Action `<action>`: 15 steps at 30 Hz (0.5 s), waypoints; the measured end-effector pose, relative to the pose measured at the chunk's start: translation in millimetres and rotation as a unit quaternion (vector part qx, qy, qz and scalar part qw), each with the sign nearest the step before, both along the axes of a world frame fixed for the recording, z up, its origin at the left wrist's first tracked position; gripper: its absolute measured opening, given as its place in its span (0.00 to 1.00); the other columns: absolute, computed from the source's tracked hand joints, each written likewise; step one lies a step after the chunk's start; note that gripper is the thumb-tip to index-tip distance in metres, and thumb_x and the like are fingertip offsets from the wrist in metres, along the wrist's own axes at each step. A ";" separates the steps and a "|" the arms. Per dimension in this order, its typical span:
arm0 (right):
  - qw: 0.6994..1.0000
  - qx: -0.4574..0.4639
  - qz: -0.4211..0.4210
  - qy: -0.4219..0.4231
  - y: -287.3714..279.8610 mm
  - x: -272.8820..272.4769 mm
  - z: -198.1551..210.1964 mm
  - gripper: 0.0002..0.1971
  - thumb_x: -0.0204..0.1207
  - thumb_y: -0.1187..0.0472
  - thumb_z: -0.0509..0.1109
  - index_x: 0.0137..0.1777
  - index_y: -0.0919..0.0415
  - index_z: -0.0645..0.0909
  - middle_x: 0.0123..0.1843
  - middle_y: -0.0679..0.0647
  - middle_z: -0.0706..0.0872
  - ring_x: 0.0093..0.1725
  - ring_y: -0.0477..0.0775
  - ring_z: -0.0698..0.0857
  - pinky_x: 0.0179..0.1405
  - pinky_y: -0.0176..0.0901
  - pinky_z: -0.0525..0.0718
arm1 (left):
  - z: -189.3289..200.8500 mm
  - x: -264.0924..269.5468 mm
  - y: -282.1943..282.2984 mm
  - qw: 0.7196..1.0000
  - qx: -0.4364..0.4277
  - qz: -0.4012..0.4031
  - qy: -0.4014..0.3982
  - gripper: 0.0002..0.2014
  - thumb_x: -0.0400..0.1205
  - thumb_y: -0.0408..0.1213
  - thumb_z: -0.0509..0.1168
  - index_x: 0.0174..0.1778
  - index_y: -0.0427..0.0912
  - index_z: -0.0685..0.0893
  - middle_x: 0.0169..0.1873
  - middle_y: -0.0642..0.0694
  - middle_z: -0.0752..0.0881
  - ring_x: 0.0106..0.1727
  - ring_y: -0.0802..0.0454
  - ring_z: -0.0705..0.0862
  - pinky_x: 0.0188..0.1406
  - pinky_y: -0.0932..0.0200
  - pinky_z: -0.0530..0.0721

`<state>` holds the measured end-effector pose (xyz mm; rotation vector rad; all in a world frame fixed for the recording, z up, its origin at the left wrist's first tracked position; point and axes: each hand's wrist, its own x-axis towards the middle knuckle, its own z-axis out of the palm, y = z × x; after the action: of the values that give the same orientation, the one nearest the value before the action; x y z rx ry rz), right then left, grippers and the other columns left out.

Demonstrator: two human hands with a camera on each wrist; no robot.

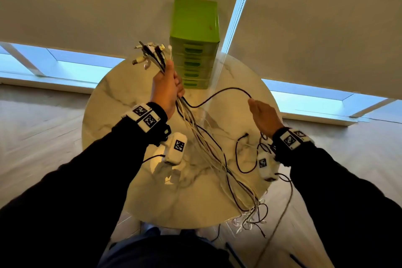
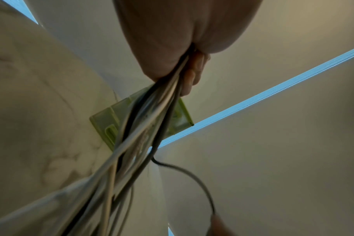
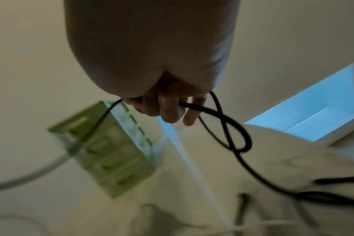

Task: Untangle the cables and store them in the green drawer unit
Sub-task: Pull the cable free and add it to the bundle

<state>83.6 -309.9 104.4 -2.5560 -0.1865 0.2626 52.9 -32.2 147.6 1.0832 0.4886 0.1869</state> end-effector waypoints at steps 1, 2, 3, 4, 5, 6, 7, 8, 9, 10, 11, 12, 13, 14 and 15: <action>0.999 0.029 0.012 -0.026 16.5 1.0 10.0 0.21 0.91 0.52 0.51 0.35 0.54 0.68 0.32 0.52 0.72 0.39 0.57 0.72 0.44 0.46 0.66 | -2.9 -2.8 -5.6 1.000 0.004 -0.014 0.007 0.21 0.91 0.51 0.54 0.34 0.46 0.69 0.25 0.51 0.66 0.21 0.57 0.63 0.21 0.61 0.63; 0.998 0.048 0.029 -0.041 32.9 0.6 20.0 0.20 0.91 0.52 0.51 0.37 0.56 0.69 0.33 0.53 0.74 0.39 0.57 0.73 0.44 0.48 0.68 | -5.6 -5.6 -12.0 0.999 0.010 -0.030 0.014 0.21 0.91 0.52 0.54 0.34 0.46 0.69 0.24 0.51 0.67 0.21 0.56 0.64 0.22 0.61 0.64; 0.996 0.055 0.048 -0.045 47.8 -0.2 26.5 0.19 0.91 0.51 0.51 0.38 0.56 0.69 0.35 0.54 0.75 0.39 0.58 0.75 0.44 0.50 0.70 | -8.8 -8.6 -18.8 0.998 0.020 -0.046 0.024 0.21 0.91 0.53 0.55 0.34 0.46 0.71 0.24 0.51 0.69 0.22 0.56 0.65 0.23 0.60 0.65; 0.995 0.058 0.067 -0.043 60.7 -1.9 31.1 0.19 0.91 0.50 0.50 0.38 0.54 0.69 0.35 0.54 0.75 0.38 0.59 0.75 0.44 0.51 0.70 | -10.7 -11.5 -25.4 0.997 0.034 -0.059 0.035 0.22 0.91 0.53 0.55 0.34 0.46 0.73 0.24 0.51 0.71 0.23 0.56 0.66 0.24 0.60 0.65; 0.994 0.060 0.086 -0.041 72.5 -4.1 35.5 0.19 0.91 0.49 0.50 0.37 0.51 0.67 0.33 0.52 0.75 0.37 0.58 0.75 0.42 0.50 0.69 | -12.8 -13.5 -31.1 0.995 0.051 -0.068 0.046 0.22 0.91 0.54 0.55 0.35 0.45 0.75 0.25 0.50 0.74 0.24 0.55 0.68 0.25 0.60 0.66; 0.991 0.065 0.107 -0.039 82.7 -7.0 38.3 0.19 0.91 0.48 0.50 0.36 0.48 0.67 0.32 0.49 0.75 0.35 0.54 0.75 0.40 0.48 0.69 | -13.3 -15.1 -36.4 0.994 0.063 -0.074 0.053 0.22 0.91 0.54 0.55 0.37 0.44 0.78 0.26 0.50 0.77 0.25 0.55 0.70 0.25 0.60 0.68; 0.988 0.073 0.131 -0.035 91.5 -10.3 41.5 0.19 0.91 0.48 0.50 0.37 0.45 0.70 0.33 0.46 0.76 0.34 0.50 0.76 0.41 0.46 0.69 | -13.6 -15.3 -40.2 0.993 0.070 -0.077 0.058 0.22 0.91 0.54 0.55 0.39 0.42 0.80 0.27 0.49 0.79 0.26 0.56 0.71 0.26 0.60 0.69; 0.984 0.076 0.158 -0.028 98.7 -13.5 42.9 0.17 0.91 0.47 0.50 0.43 0.43 0.76 0.36 0.44 0.79 0.36 0.47 0.78 0.42 0.43 0.71 | -12.2 -15.2 -43.0 0.993 0.071 -0.077 0.063 0.23 0.90 0.55 0.55 0.41 0.41 0.82 0.28 0.49 0.80 0.27 0.56 0.73 0.27 0.61 0.71; 0.980 0.077 0.184 -0.020 104.4 -16.0 43.0 0.17 0.91 0.47 0.49 0.55 0.44 0.81 0.41 0.44 0.83 0.40 0.47 0.82 0.43 0.41 0.73 | -10.9 -14.1 -44.2 0.993 0.067 -0.074 0.069 0.23 0.90 0.55 0.55 0.43 0.41 0.83 0.28 0.49 0.81 0.27 0.56 0.75 0.28 0.61 0.73; 0.977 0.076 0.201 -0.010 108.1 -17.5 42.4 0.18 0.91 0.47 0.49 0.66 0.46 0.80 0.46 0.43 0.84 0.44 0.46 0.84 0.45 0.38 0.73 | -9.7 -12.8 -44.4 0.993 0.057 -0.070 0.073 0.23 0.90 0.56 0.56 0.43 0.42 0.84 0.27 0.50 0.81 0.28 0.56 0.77 0.29 0.60 0.75; 0.975 0.080 0.208 0.000 109.5 -18.1 42.1 0.19 0.91 0.47 0.49 0.73 0.46 0.77 0.47 0.41 0.84 0.46 0.44 0.85 0.45 0.36 0.74 | -9.2 -10.9 -44.1 0.994 0.044 -0.066 0.071 0.22 0.90 0.56 0.56 0.41 0.43 0.84 0.27 0.50 0.81 0.30 0.55 0.78 0.31 0.59 0.76; 0.974 0.087 0.207 0.010 109.4 -18.1 42.7 0.20 0.91 0.47 0.48 0.75 0.44 0.75 0.46 0.38 0.84 0.45 0.40 0.84 0.45 0.34 0.74 | -9.0 -9.3 -43.8 0.995 0.033 -0.062 0.066 0.22 0.90 0.55 0.57 0.39 0.43 0.82 0.26 0.50 0.80 0.30 0.54 0.77 0.33 0.58 0.75; 0.973 0.098 0.209 0.020 107.6 -17.4 41.7 0.18 0.91 0.46 0.48 0.71 0.42 0.77 0.43 0.36 0.83 0.42 0.36 0.82 0.44 0.35 0.74 | -9.1 -7.8 -43.4 0.996 0.025 -0.055 0.062 0.22 0.90 0.54 0.57 0.37 0.43 0.80 0.26 0.50 0.78 0.30 0.54 0.76 0.33 0.57 0.74; 0.970 0.104 0.218 0.029 104.6 -17.6 40.4 0.16 0.90 0.45 0.49 0.61 0.40 0.79 0.40 0.36 0.82 0.39 0.36 0.81 0.43 0.38 0.73 | -8.0 -6.4 -42.7 0.997 0.015 -0.040 0.059 0.22 0.90 0.53 0.56 0.36 0.43 0.78 0.26 0.50 0.78 0.30 0.54 0.75 0.34 0.56 0.74; 0.967 0.103 0.231 0.039 100.7 -17.9 38.4 0.16 0.90 0.43 0.49 0.51 0.40 0.78 0.38 0.38 0.81 0.38 0.37 0.80 0.43 0.40 0.72 | -6.6 -4.5 -40.9 0.998 -0.003 -0.020 0.058 0.21 0.91 0.50 0.56 0.35 0.43 0.76 0.26 0.50 0.78 0.30 0.53 0.75 0.35 0.56 0.75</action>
<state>65.8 -209.2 142.8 -2.2632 -0.7425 0.4890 48.4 -73.1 141.0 1.1007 0.5708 0.0883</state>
